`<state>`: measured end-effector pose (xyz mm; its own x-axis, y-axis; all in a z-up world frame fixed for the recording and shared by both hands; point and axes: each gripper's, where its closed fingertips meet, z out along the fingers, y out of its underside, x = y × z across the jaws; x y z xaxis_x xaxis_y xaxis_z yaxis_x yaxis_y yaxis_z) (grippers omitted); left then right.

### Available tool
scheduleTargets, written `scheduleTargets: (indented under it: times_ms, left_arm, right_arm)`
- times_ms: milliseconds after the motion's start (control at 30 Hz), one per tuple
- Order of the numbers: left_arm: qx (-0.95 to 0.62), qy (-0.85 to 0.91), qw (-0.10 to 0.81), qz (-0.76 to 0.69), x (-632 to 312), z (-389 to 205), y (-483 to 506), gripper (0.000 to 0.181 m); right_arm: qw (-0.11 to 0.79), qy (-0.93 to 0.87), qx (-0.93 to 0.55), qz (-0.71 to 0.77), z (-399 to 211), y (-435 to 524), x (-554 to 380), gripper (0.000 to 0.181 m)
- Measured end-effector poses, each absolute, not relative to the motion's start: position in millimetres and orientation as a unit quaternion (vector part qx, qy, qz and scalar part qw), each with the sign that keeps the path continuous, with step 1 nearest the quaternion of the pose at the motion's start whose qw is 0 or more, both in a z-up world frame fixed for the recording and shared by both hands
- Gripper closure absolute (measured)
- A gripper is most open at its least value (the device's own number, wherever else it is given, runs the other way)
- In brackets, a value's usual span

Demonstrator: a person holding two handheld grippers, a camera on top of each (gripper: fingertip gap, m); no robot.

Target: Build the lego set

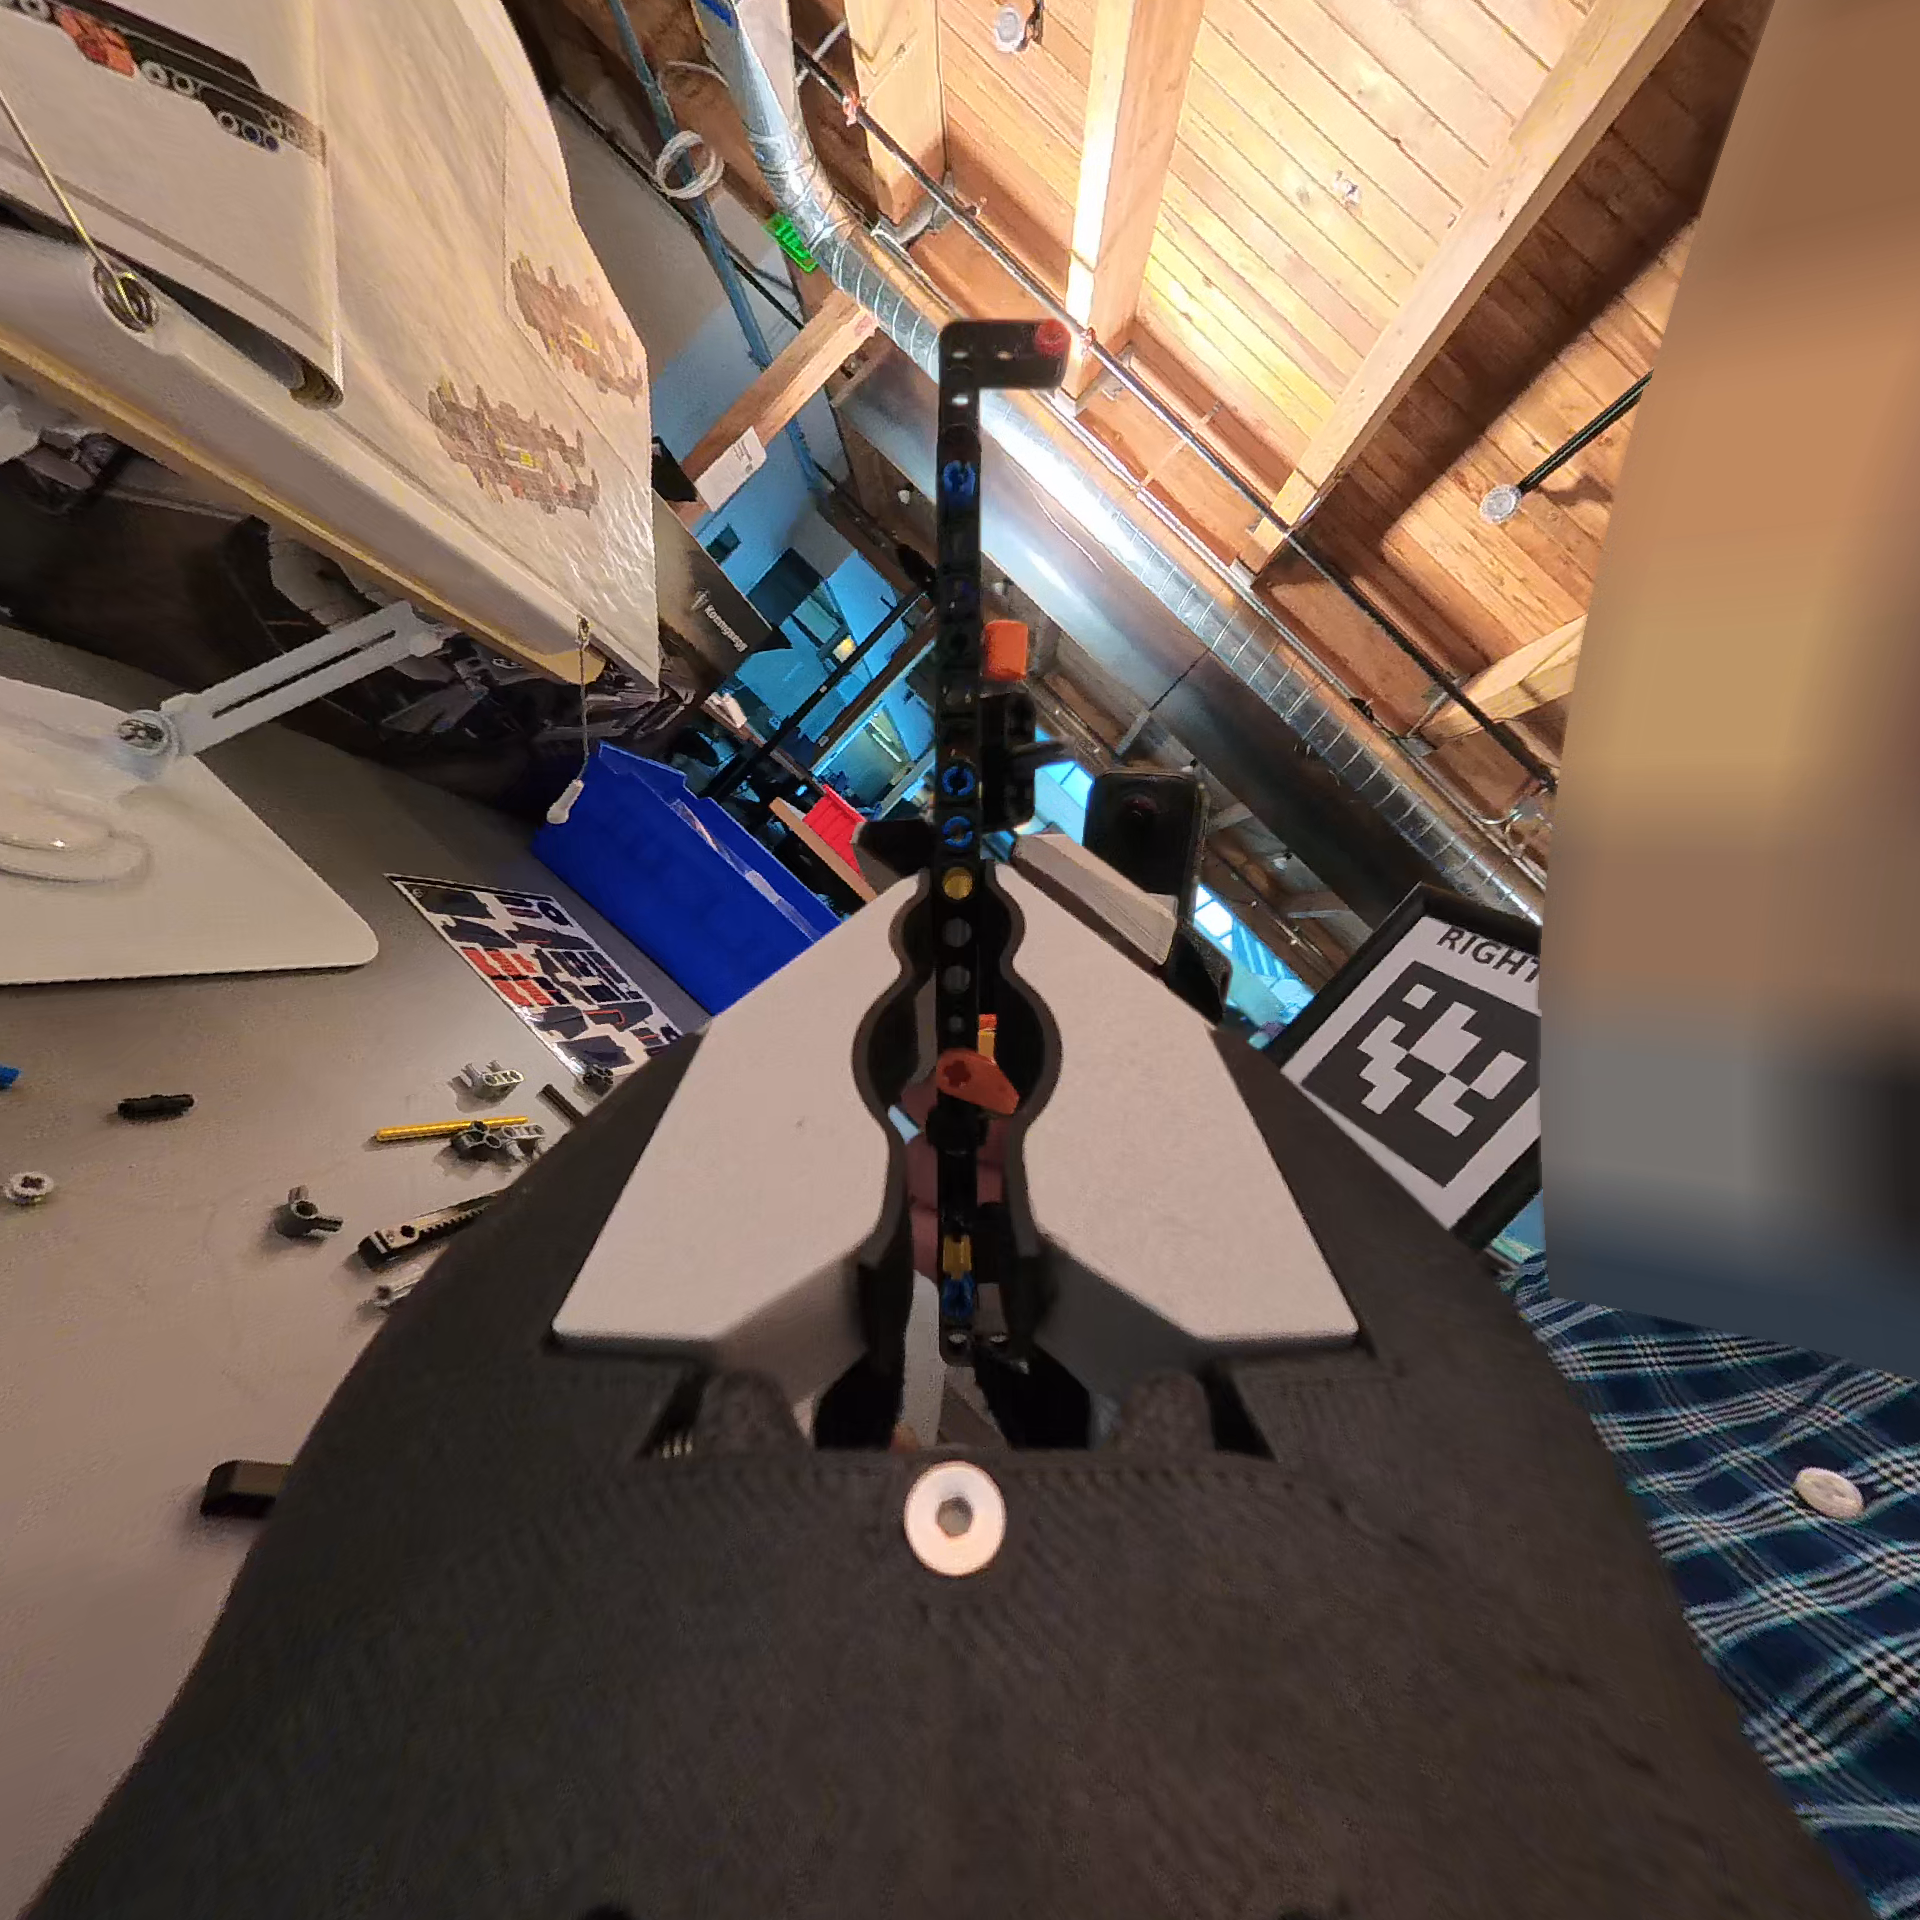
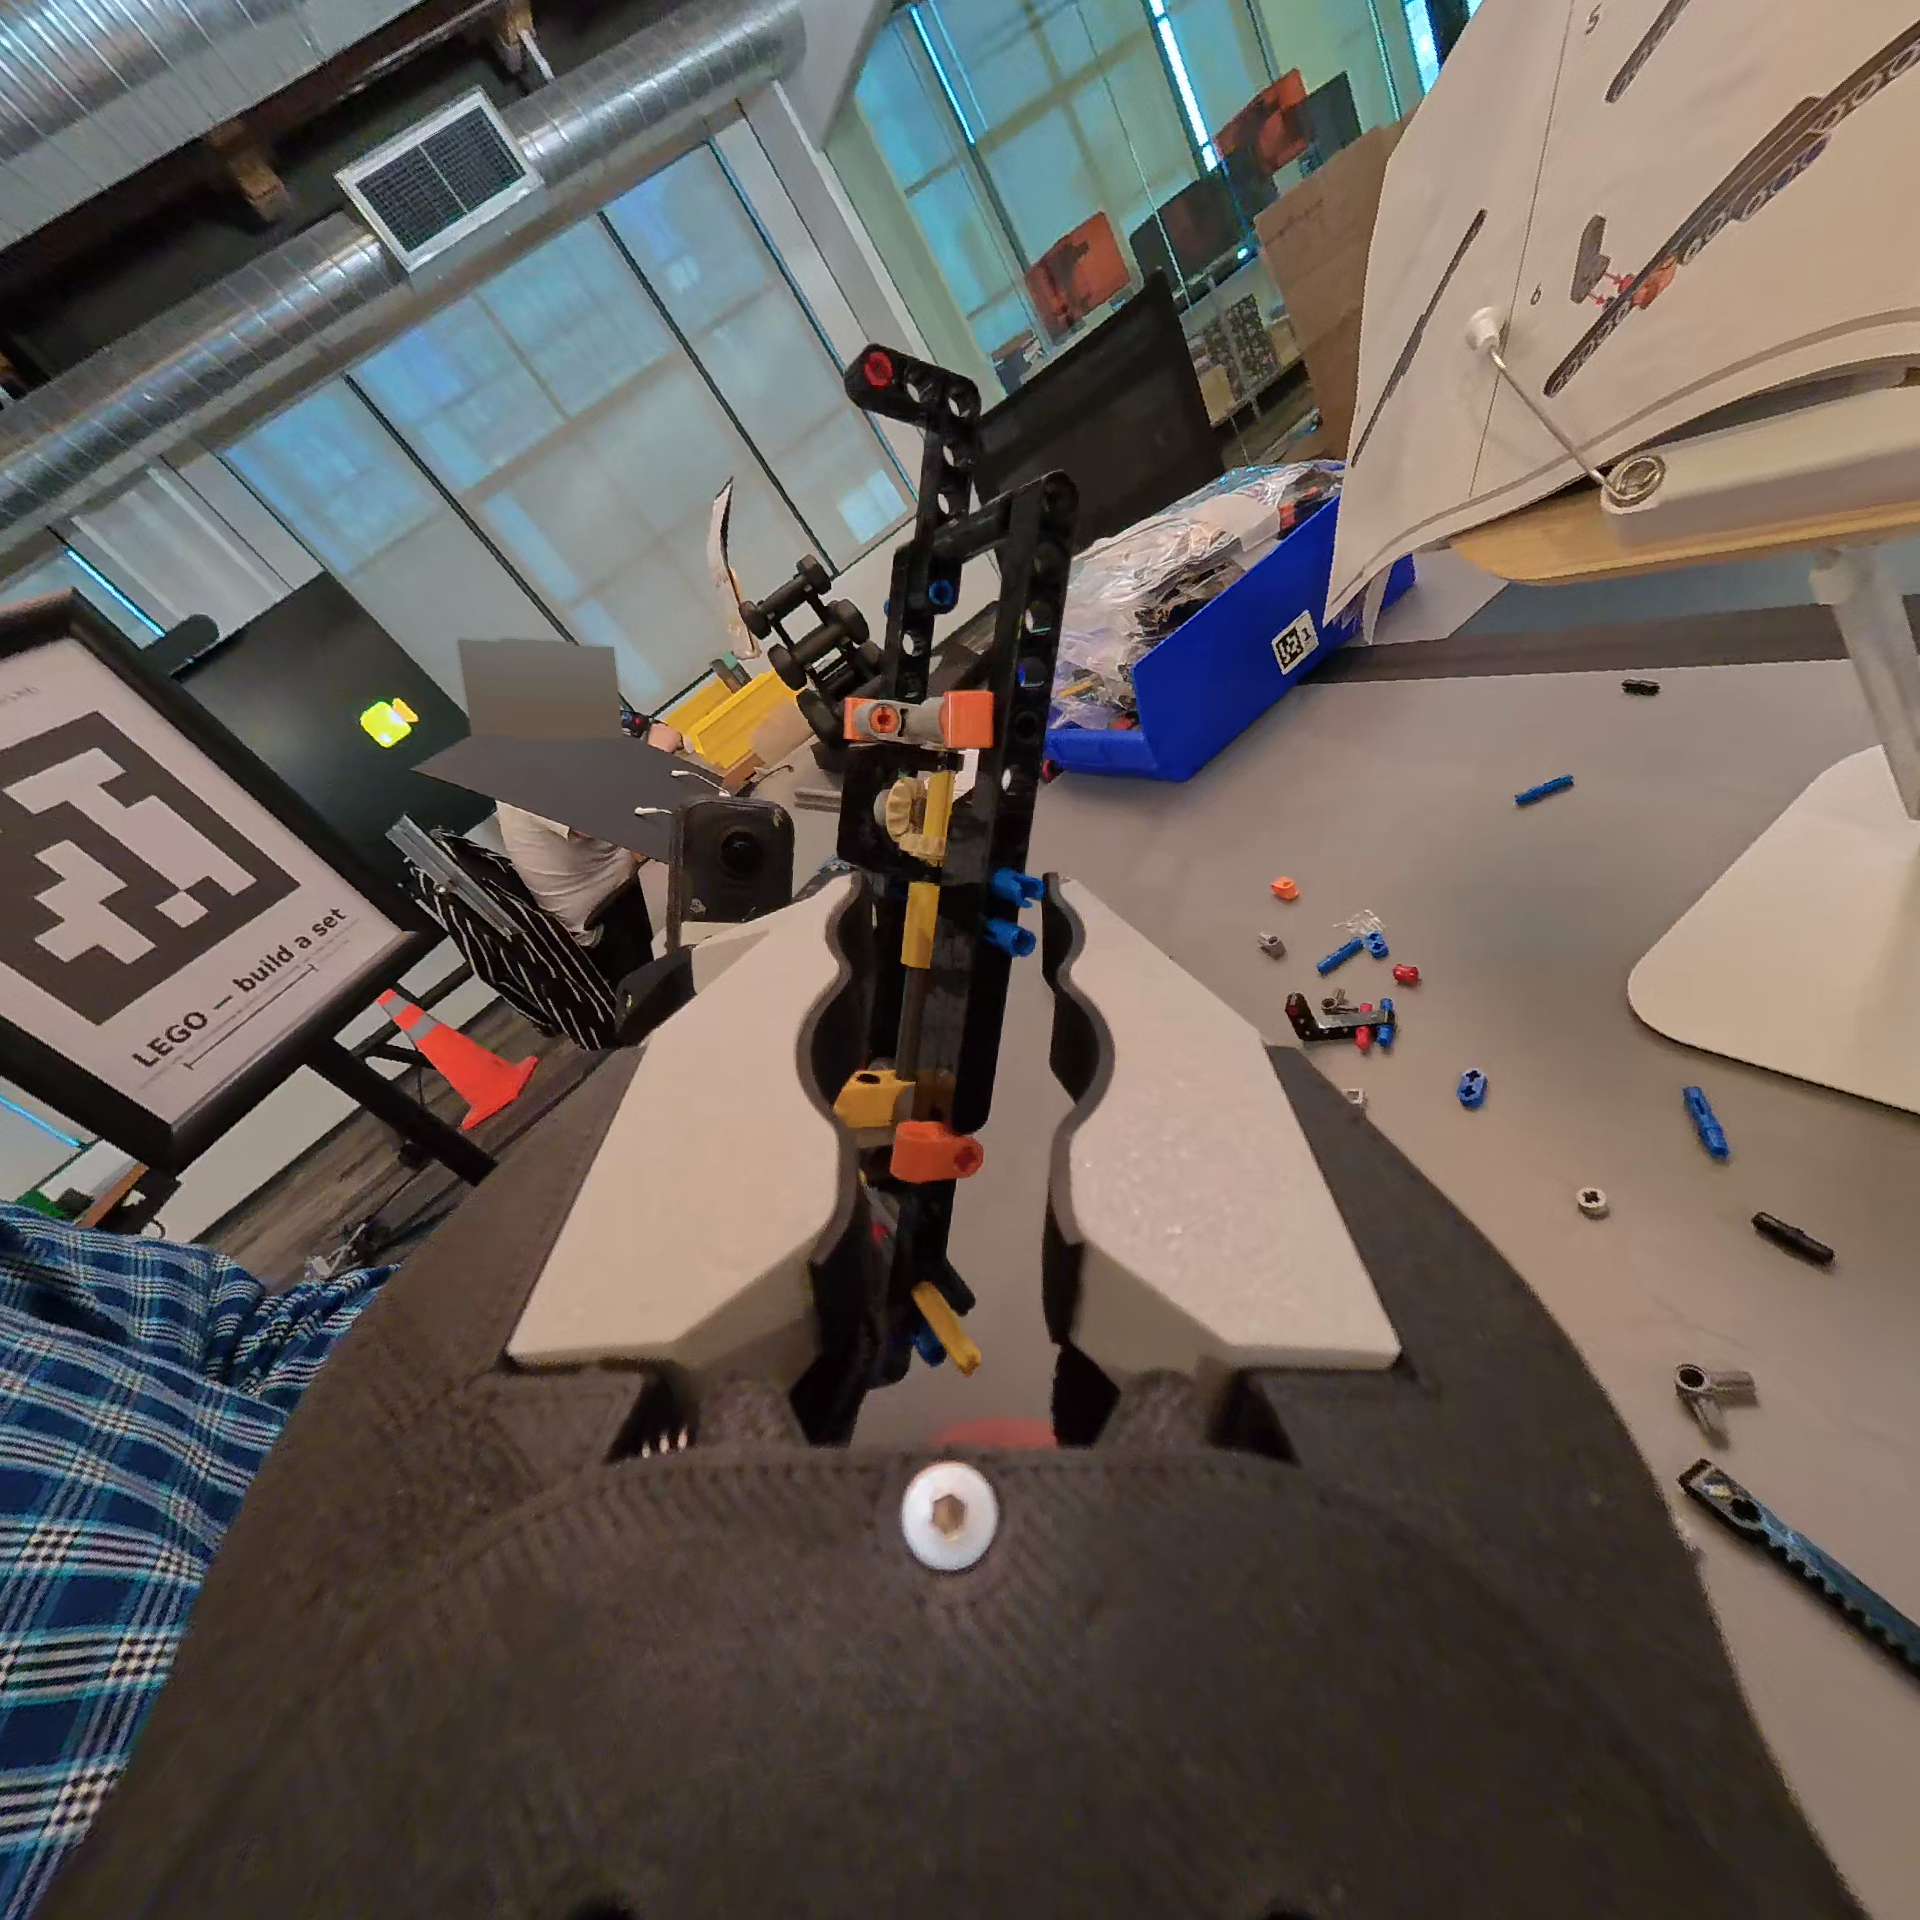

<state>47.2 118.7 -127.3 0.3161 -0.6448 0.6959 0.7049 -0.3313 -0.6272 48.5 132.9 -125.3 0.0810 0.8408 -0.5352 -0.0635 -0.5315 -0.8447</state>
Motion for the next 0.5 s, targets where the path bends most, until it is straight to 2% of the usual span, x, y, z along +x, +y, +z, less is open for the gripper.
scheduleTargets:
  times_ms: [300,500]
  left_arm:
    - [-0.6,-0.012,0.592,-0.539,51,-128,120,0.176]
    - [-0.637,0.025,0.616,-0.463,57,-121,119,0.176]
  right_arm:
    - [0.354,-0.286,-0.629,0.63,-130,137,56,0.166]
    - [0.298,-0.247,-0.595,0.705,-128,136,61,0.167]
